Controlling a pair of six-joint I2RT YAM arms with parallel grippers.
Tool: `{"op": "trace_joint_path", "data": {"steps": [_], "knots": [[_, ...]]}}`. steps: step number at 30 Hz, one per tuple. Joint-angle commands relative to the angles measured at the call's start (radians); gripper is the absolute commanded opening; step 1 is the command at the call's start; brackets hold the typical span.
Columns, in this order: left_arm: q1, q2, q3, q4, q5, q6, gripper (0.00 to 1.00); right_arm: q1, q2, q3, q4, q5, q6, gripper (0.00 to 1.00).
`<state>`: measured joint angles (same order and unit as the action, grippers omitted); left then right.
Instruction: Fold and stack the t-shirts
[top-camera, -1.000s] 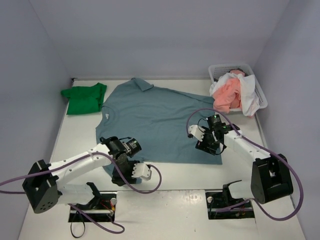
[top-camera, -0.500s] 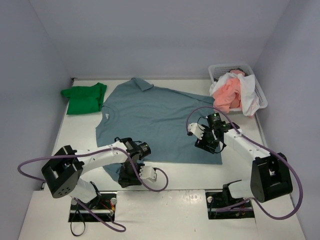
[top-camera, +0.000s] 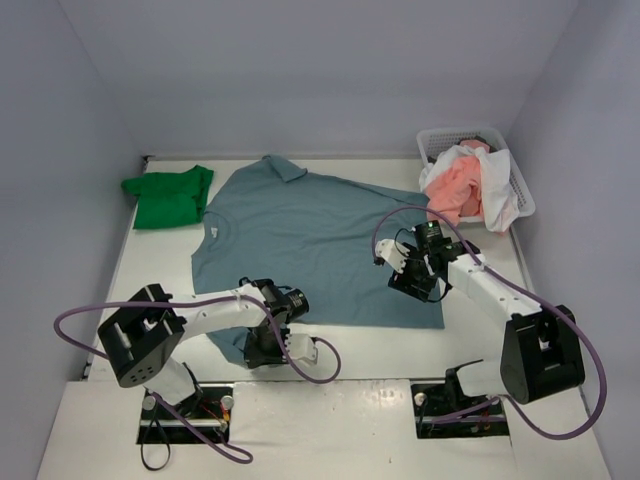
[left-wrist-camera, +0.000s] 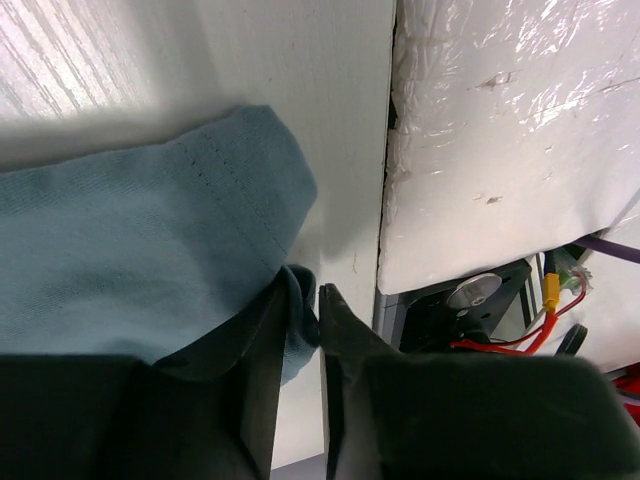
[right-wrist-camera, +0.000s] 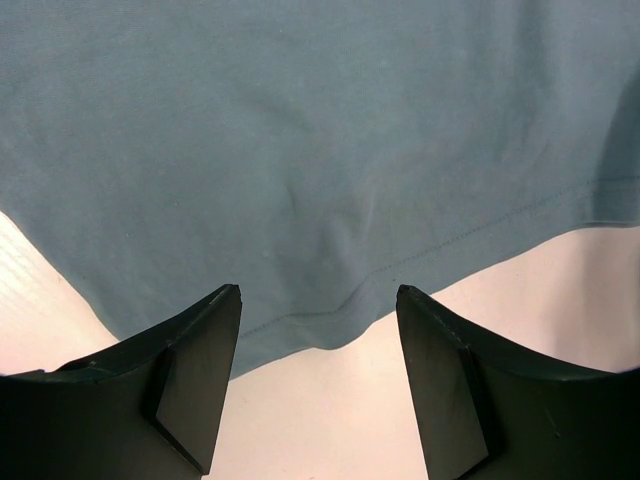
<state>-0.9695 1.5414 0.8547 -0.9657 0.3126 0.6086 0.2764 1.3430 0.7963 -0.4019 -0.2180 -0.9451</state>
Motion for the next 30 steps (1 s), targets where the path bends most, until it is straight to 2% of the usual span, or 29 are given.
{"op": "trace_joint_path", "data": {"steps": [1, 4, 6, 7, 17, 24, 30], "knots": [[-0.005, -0.018, 0.038, -0.028, -0.023, -0.007, 0.14, 0.006, 0.012, 0.037, -0.011, -0.004, 0.009, 0.61], [-0.006, -0.032, 0.055, -0.036, -0.053, -0.020, 0.11, 0.004, 0.005, 0.032, -0.009, -0.001, 0.009, 0.61], [-0.006, -0.038, 0.064, -0.038, -0.078, -0.038, 0.01, 0.004, -0.002, 0.027, -0.012, 0.009, 0.006, 0.61], [-0.006, -0.040, 0.073, -0.039, -0.084, -0.044, 0.00, 0.007, -0.004, 0.020, -0.014, 0.019, 0.003, 0.61], [0.002, -0.066, 0.112, 0.047, -0.250, -0.096, 0.00, 0.099, -0.079, -0.086, -0.037, 0.183, -0.113, 0.61], [0.038, -0.049, 0.187, 0.098, -0.360, -0.124, 0.00, 0.148, -0.186, -0.137, -0.057, 0.189, -0.179, 0.61], [0.146, -0.033, 0.294, 0.090, -0.388, -0.058, 0.00, 0.191, -0.212, -0.219, -0.063, 0.144, -0.187, 0.61]]}}
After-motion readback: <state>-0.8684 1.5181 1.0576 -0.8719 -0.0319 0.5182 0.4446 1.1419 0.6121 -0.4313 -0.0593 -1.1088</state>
